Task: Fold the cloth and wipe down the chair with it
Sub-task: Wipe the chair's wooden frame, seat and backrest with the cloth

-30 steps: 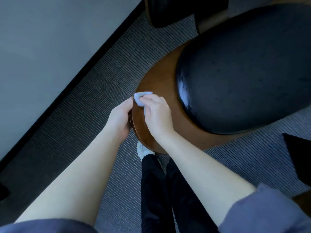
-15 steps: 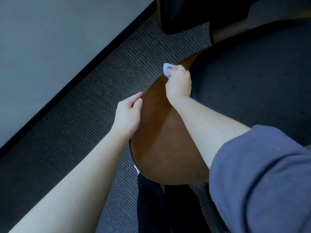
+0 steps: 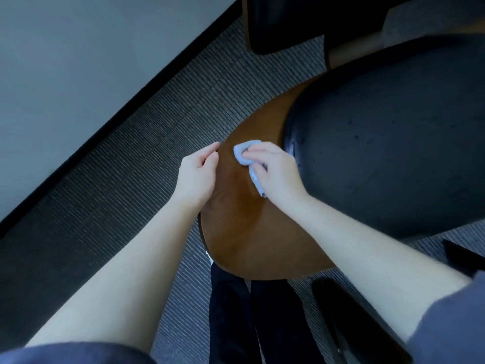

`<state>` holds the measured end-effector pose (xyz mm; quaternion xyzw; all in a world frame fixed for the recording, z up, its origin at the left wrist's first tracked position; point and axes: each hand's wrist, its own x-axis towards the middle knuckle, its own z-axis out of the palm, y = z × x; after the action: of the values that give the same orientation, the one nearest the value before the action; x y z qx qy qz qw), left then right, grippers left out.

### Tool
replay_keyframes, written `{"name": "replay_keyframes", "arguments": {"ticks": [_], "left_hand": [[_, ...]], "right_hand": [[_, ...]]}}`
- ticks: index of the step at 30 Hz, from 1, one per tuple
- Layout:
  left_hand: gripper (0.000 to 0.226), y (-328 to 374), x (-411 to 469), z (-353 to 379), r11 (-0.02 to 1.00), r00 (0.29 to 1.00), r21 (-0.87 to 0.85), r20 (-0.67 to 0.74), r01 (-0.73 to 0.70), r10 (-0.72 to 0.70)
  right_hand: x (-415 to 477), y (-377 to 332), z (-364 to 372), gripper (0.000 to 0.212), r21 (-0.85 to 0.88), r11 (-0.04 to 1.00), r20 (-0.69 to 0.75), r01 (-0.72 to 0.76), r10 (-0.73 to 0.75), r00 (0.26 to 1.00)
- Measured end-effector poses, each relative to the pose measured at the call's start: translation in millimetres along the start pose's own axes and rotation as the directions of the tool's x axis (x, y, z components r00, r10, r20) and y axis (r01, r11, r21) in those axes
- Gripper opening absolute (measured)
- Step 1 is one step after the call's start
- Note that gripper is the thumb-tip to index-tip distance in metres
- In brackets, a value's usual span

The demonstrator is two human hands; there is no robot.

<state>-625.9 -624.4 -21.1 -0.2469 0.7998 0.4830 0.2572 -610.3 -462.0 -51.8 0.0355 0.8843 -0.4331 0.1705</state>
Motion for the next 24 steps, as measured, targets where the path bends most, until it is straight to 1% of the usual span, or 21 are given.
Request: {"name": "replay_keyframes", "arguments": {"ticks": [1, 3, 6, 8, 11, 15, 17, 19, 20, 22, 23, 24], "left_hand": [[0.035, 1, 0, 0, 1.000, 1.000, 0.012, 0.013, -0.005, 0.005], [0.035, 1, 0, 0, 0.999, 1.000, 0.040, 0.021, -0.006, 0.005], [0.035, 2, -1, 0, 0.999, 1.000, 0.034, 0.025, 0.002, -0.003], [0.035, 2, -3, 0, 0.998, 1.000, 0.055, 0.028, 0.000, -0.001], [0.035, 5, -5, 1, 0.993, 1.000, 0.119, 0.008, 0.001, -0.002], [0.035, 1, -16, -1, 0.997, 1.000, 0.079, -0.005, 0.003, -0.003], [0.036, -2, -26, -1, 0.997, 1.000, 0.080, -0.029, -0.004, 0.007], [0.037, -6, -33, -1, 0.997, 0.998, 0.069, -0.060, -0.021, 0.025], [0.038, -7, -37, 0, 0.998, 0.997, 0.056, -0.066, -0.027, 0.030], [0.038, -10, -40, 0, 0.999, 0.997, 0.029, -0.067, -0.031, 0.033], [0.038, -11, -41, 0, 0.999, 0.997, 0.022, -0.066, -0.027, 0.028], [0.039, -11, -41, 0, 0.999, 0.997, 0.024, -0.066, -0.029, 0.030]], "right_hand": [[-10, -2, -1, 0.031, 0.044, 0.999, 0.007, 0.017, -0.017, 1.000], [-36, -5, 1, 0.030, 0.059, 0.996, 0.045, 0.067, -0.070, 0.997], [-60, -1, -2, 0.027, 0.090, 0.984, 0.092, 0.153, -0.161, 0.983], [-77, 0, -3, 0.025, 0.099, 0.978, 0.152, 0.183, -0.196, 0.969], [-101, 3, -8, 0.026, 0.142, 0.969, 0.177, 0.202, -0.226, 0.958], [-132, 8, -11, 0.027, 0.155, 0.971, 0.219, 0.184, -0.215, 0.952], [-143, 7, -13, 0.027, 0.161, 0.970, 0.216, 0.183, -0.216, 0.952], [-140, 7, -12, 0.028, 0.143, 0.970, 0.160, 0.196, -0.218, 0.963], [-134, 9, -9, 0.028, 0.120, 0.977, 0.097, 0.175, -0.187, 0.978], [-116, 11, 0, 0.028, 0.064, 0.998, -0.072, 0.027, -0.023, 0.997], [-111, 7, 5, 0.028, 0.049, 0.998, -0.138, -0.046, 0.052, 0.989], [-111, 1, 10, 0.029, 0.040, 0.997, -0.177, -0.068, 0.074, 0.981]]}}
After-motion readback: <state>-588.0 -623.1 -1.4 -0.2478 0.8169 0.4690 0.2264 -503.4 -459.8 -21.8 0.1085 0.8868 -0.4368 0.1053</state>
